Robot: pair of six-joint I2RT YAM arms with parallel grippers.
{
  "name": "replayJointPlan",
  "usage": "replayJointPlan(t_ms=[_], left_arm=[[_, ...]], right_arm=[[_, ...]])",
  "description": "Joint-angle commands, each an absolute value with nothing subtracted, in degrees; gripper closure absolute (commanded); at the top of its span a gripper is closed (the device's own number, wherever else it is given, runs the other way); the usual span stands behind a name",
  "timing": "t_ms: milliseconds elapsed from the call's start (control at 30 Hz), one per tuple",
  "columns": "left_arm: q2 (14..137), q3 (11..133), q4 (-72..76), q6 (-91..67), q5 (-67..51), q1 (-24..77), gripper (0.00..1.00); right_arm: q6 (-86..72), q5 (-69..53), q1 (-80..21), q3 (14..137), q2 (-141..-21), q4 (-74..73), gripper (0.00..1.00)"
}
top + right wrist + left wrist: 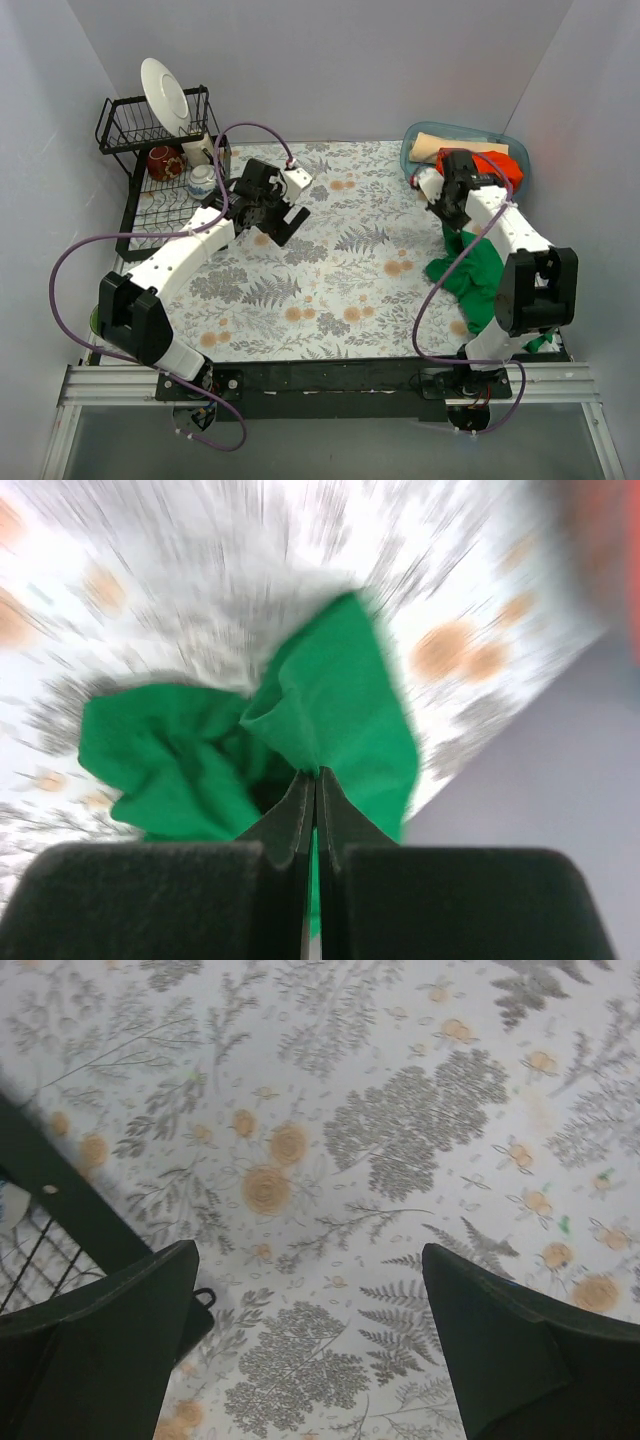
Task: Roll the t-shirts
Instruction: Pick up the T-shirt from the center of the board, then place the T-shirt at the center of the board.
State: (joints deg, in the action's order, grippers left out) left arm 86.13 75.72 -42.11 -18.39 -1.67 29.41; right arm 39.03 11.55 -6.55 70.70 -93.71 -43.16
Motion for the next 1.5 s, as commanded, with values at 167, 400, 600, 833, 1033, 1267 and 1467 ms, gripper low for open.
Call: replayJointPlan(t_ms=[167, 400, 600, 833, 1033, 1267, 1467], left_arm=[[86.9, 80.3, -33.5, -26.4, 10.3, 24.3, 0.03], [79.6, 76.0, -23.7, -24.5, 7.2, 22.2, 0.02], [73.3, 72.4, -22.2, -25.6, 1.5, 22.2, 0.04], [69.6, 75.8, -26.2, -26.2, -13.4, 22.0, 0.06], [69.3, 77.9, -26.1, -29.3, -15.6, 22.0, 0.09], [68.7, 80.2, -21.6, -28.5, 14.8, 17.1, 0.02], [63.3, 74.9, -26.1, -26.8, -0.7, 15.4, 0.02]], right_arm=[[27.1, -1.7, -27.1, 116.1, -84.8, -59.9, 0.99], [21.4, -1.3, -29.4, 135.4, -84.9, -56.7, 0.99], [26.2, -1.6, -29.4, 117.0, -76.2, -50.5, 0.99], [25.0, -7.5, -31.4, 111.2, -76.1, -52.3, 0.99], [22.9, -14.8, -39.4, 113.6, -85.4, -51.0, 0.99], [17.9, -24.1, -49.6, 125.0, -102.2, -48.4, 0.77], [14.2, -20.9, -42.3, 124.4, -106.2, -45.5, 0.45]])
